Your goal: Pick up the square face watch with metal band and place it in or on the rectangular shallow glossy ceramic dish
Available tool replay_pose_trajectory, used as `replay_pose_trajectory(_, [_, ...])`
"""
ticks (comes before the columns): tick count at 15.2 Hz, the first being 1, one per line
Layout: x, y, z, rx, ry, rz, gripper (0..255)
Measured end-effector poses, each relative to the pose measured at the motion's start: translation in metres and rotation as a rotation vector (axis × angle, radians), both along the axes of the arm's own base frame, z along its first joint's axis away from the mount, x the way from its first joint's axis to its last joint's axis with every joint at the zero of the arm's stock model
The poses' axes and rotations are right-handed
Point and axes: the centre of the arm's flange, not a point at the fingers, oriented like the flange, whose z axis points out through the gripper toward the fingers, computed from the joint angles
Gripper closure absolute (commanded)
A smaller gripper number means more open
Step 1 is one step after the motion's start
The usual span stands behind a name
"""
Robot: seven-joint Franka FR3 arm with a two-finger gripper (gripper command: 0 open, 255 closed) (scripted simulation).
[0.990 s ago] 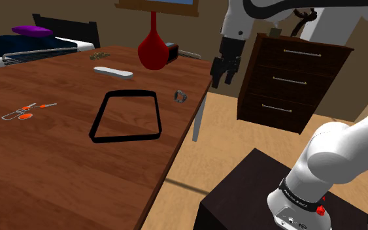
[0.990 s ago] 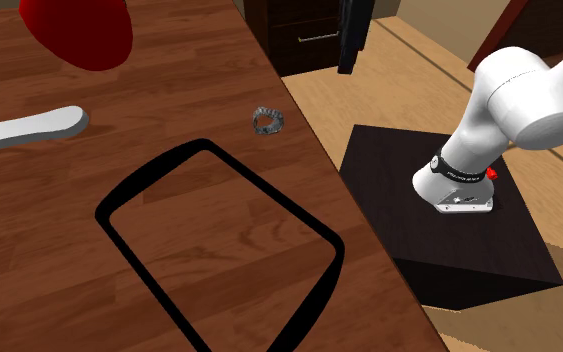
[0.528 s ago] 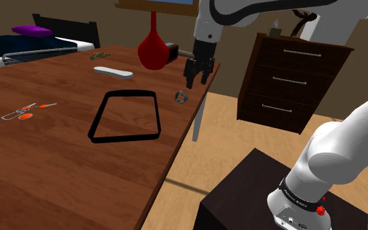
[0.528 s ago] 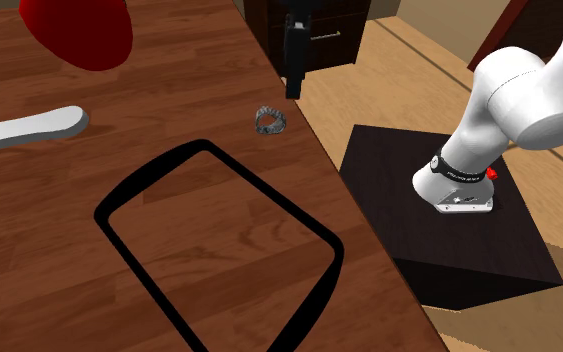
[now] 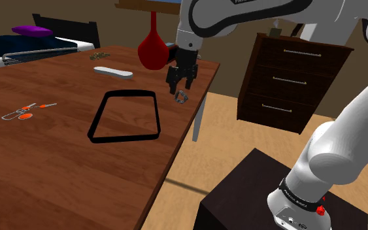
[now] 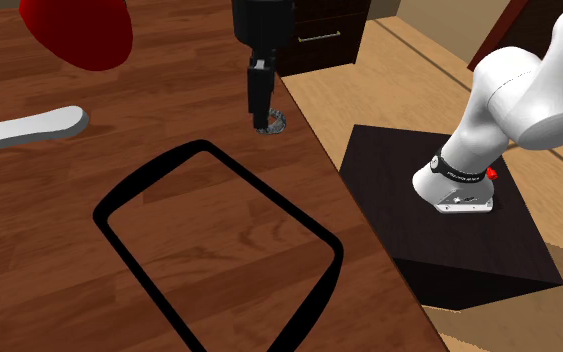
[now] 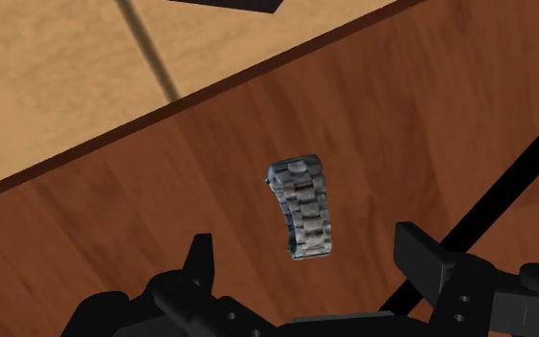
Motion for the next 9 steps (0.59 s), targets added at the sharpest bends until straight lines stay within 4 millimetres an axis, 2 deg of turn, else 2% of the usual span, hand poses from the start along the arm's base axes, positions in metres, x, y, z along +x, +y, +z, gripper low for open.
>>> replay_pose_trajectory(4, [0.002,0.002,-0.02,0.0,0.0,0.0,0])
replay_pose_trajectory(9, [0.002,0.003,-0.024,0.0,-0.001,0.0,0])
